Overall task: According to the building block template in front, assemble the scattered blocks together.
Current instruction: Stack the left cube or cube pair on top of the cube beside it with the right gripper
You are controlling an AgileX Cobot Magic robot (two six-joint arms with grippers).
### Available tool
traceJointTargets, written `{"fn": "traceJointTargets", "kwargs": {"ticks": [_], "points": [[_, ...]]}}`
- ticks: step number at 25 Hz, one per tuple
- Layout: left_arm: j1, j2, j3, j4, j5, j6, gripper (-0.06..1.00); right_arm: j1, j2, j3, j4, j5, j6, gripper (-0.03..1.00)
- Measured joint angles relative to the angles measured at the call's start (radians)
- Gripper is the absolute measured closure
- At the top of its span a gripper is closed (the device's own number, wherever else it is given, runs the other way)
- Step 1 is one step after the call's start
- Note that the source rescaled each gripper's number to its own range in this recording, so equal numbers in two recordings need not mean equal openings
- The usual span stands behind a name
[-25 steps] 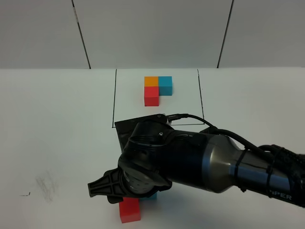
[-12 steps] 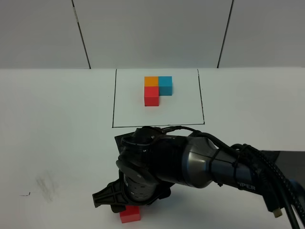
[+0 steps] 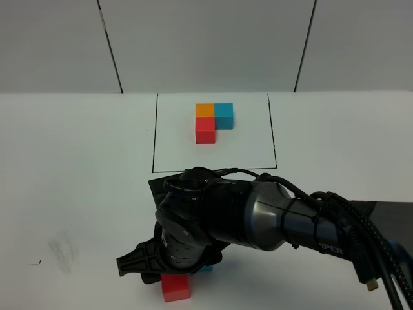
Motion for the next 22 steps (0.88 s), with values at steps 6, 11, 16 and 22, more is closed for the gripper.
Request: {"fn": "traceJointTargets", "kwargs": {"ticks": [6, 11, 16, 22], "points": [[0.000, 0.000, 0.000, 0.000, 0.000, 0.000, 0.00, 0.000, 0.023, 0.000, 0.002, 0.013, -0.001, 0.51], [0.000, 0.000, 0.000, 0.000, 0.000, 0.002, 0.00, 0.000, 0.029, 0.000, 0.004, 0.013, -0.001, 0.51], [0.000, 0.000, 0.000, 0.000, 0.000, 0.003, 0.00, 0.000, 0.030, 0.000, 0.015, 0.009, -0.001, 0.51], [0.000, 0.000, 0.000, 0.000, 0.000, 0.003, 0.00, 0.000, 0.032, 0.000, 0.026, -0.022, -0.001, 0.51]]}}
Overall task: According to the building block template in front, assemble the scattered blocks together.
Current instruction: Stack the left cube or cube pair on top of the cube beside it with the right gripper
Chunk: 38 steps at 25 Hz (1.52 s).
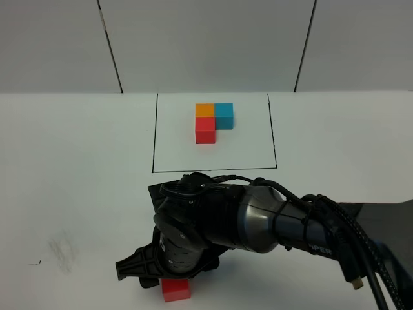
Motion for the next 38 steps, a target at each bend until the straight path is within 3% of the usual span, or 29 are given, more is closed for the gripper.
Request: {"fn": "traceJointTargets", "kwargs": {"ticks": [24, 30, 38], "points": [[0.000, 0.000, 0.001, 0.000, 0.000, -0.001, 0.00, 0.034, 0.086, -0.004, 0.053, 0.021, -0.060, 0.52], [0.000, 0.000, 0.001, 0.000, 0.000, -0.001, 0.00, 0.060, 0.085, -0.004, -0.024, 0.006, 0.011, 0.52], [0.000, 0.000, 0.001, 0.000, 0.000, -0.001, 0.00, 0.060, 0.085, -0.004, -0.050, -0.023, 0.031, 0.52]]}}
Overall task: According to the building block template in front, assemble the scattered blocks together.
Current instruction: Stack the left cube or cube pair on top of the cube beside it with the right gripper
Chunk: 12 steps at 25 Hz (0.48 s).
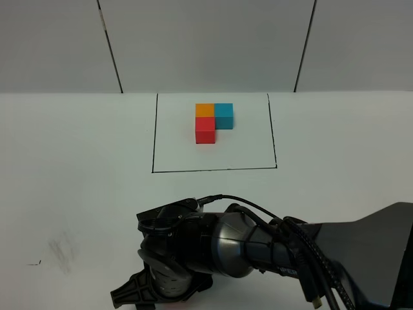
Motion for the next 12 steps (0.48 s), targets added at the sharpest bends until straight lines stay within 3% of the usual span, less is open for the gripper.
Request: {"fn": "traceJointTargets", "kwargs": {"ticks": [12], "points": [[0.000, 0.000, 0.000, 0.000, 0.000, -0.002, 0.00, -0.013, 0.000, 0.000, -0.033, -0.021, 0.015, 0.54]]}}
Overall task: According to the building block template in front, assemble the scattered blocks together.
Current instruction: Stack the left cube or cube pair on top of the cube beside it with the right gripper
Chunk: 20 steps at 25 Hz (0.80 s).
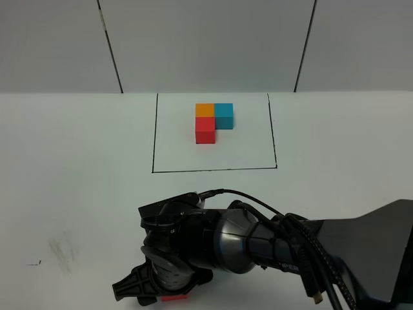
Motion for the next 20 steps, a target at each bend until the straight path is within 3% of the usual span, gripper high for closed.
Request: {"fn": "traceJointTargets", "kwargs": {"ticks": [5, 20], "points": [[0.000, 0.000, 0.000, 0.000, 0.000, 0.000, 0.00, -0.002, 0.000, 0.000, -0.007, -0.001, 0.001, 0.77], [0.000, 0.000, 0.000, 0.000, 0.000, 0.000, 0.00, -0.008, 0.000, 0.000, -0.010, -0.070, 0.008, 0.76]]}}
